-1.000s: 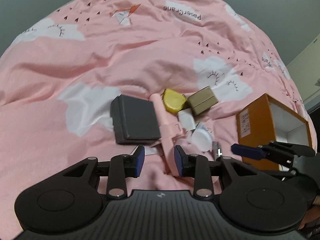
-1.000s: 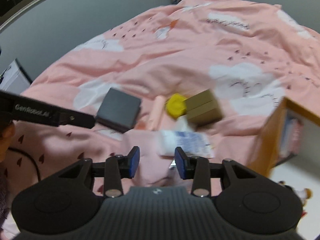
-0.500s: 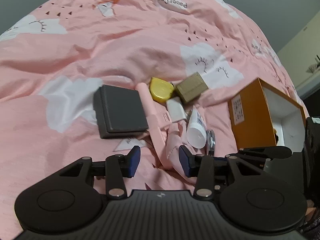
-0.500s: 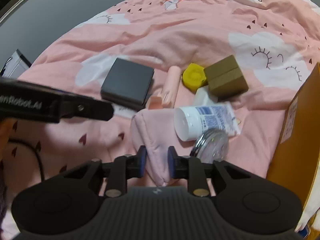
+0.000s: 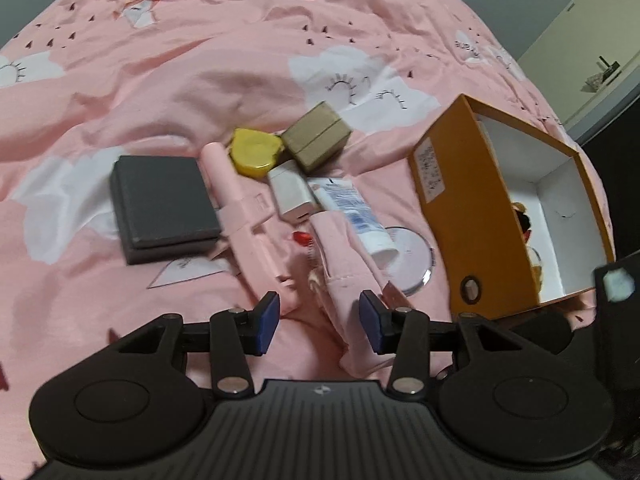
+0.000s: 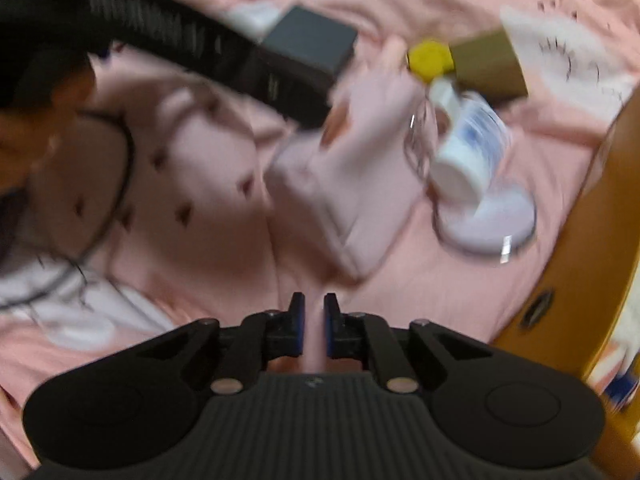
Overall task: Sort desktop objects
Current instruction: 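Grasp the dark grey square box with the left gripper while the right grasps the pink pouch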
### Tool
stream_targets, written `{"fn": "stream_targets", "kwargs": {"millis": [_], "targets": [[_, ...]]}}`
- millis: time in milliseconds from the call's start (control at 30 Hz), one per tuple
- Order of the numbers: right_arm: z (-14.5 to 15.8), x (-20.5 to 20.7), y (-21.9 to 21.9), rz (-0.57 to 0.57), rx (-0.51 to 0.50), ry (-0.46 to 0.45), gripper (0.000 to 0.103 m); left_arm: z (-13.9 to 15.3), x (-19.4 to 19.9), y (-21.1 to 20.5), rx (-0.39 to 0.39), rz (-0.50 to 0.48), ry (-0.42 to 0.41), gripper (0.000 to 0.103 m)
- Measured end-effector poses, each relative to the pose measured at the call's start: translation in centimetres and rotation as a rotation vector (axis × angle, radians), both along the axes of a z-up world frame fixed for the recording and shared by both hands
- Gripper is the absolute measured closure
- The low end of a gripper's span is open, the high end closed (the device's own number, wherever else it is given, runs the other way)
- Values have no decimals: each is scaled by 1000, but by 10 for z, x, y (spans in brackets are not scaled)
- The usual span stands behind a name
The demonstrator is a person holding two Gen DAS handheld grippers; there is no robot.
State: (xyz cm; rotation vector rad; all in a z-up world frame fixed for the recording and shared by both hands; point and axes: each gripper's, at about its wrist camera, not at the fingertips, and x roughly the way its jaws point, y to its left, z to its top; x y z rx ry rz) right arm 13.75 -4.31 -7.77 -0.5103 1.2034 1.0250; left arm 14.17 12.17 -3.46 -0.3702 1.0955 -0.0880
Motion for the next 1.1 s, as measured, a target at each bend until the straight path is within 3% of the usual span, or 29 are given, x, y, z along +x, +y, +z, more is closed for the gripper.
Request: {"fn": "stream_targets", "kwargs": {"millis": [133,233,333,433,600,767,933,1100], "targets": [[14,5,-9,-41,38,-27,90,-2,4,-14,-8,-48,-3,52],[36,13,-16,-80,54,-98,87,-4,1,-23,-41,-93,-3,62],[52,16,-18,-95,58,-118,86,-2,-4,-28,2,-108,-23,73],[66,14,-17,-89,45,-212,85,-2,-7,-29,-3,-130,-14,79],[86,36,-15,-155,108,-187,82,-5,-12,-37,-19,-177,-3,80],[79,53,7,-180,128,-107,62,-9,-17,-52,-14,-221,2,80],[62,65,24,-213,87,-59,61,-10,-21,-57,-5,-233,1,80],[66,62,17,-200,119,-38,73,0,-23,-45,-12,-228,0,73]]}}
